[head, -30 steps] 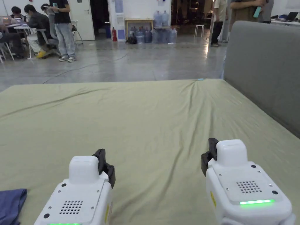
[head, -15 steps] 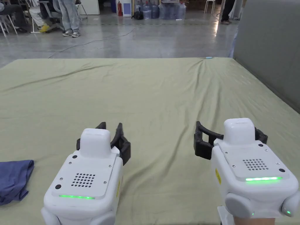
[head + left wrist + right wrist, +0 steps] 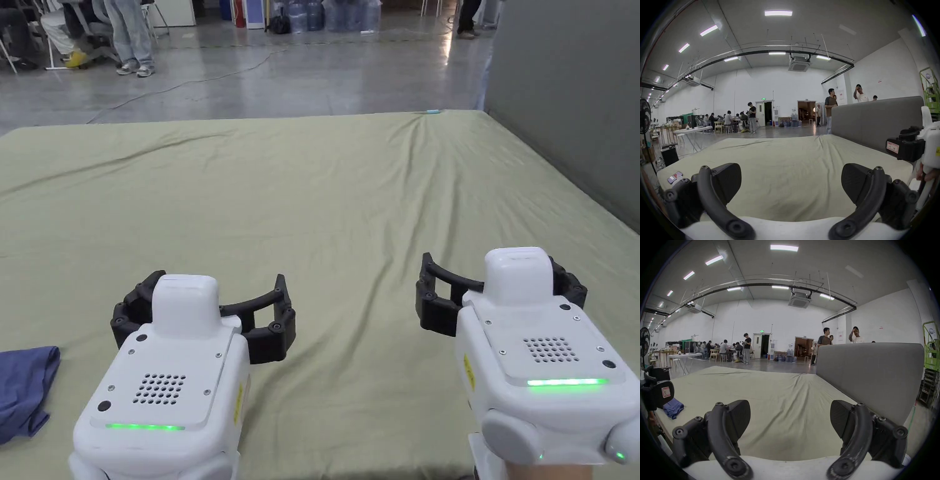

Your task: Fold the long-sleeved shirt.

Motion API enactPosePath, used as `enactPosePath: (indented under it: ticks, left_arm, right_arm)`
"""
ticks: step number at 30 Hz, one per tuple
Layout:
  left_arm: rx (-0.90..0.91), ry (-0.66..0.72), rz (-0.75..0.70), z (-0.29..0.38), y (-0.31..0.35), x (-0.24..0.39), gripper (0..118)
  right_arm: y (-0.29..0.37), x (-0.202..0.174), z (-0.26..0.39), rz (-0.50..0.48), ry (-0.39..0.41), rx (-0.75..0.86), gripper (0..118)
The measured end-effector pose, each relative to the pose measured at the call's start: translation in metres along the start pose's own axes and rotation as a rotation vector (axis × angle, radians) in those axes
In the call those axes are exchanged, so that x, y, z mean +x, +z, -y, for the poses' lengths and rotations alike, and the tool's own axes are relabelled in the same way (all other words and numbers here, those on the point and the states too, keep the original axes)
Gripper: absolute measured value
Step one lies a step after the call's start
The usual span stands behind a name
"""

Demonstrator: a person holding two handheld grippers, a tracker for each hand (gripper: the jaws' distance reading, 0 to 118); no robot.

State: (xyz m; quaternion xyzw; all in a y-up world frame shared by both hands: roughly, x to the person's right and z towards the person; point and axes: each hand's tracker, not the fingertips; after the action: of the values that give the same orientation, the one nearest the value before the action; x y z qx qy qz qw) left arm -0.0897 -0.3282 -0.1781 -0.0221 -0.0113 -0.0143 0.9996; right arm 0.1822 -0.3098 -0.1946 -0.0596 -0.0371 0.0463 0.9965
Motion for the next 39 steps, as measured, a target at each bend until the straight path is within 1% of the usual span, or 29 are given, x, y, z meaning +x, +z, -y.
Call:
enactPosePath:
  ticks: [5, 8, 13, 22, 26, 33, 39]
  left_arm:
    - [-0.001, 0.019, -0.008, -0.004, -0.002, -0.002, 118]
    - [0.007, 0.031, -0.013, -0.005, 0.0, -0.003, 117]
    - [-0.004, 0.018, -0.021, -0.004, 0.002, -0.003, 118]
    - [-0.004, 0.016, -0.017, -0.006, 0.0, -0.001, 117]
    - [0.003, 0.018, -0.007, -0.008, -0.001, 0.001, 118]
    - [-0.001, 0.007, -0.013, -0.008, 0.001, 0.0, 118]
    - [-0.007, 0.018, -0.023, -0.01, 0.003, -0.001, 118]
  right_arm:
    - [0.003, 0.002, -0.005, -0.002, -0.018, 0.01, 101]
    - [0.002, 0.002, -0.007, -0.007, -0.015, 0.014, 101]
    - [0.003, 0.0, -0.009, -0.012, -0.018, 0.017, 101]
    - [0.003, -0.003, -0.009, -0.025, -0.004, 0.005, 101]
    - [0.004, -0.006, -0.012, -0.013, 0.023, 0.014, 101]
    - [0.005, -0.005, -0.015, 0.001, 0.027, 0.008, 101]
    - [0.008, -0.007, -0.015, -0.009, 0.027, 0.003, 101]
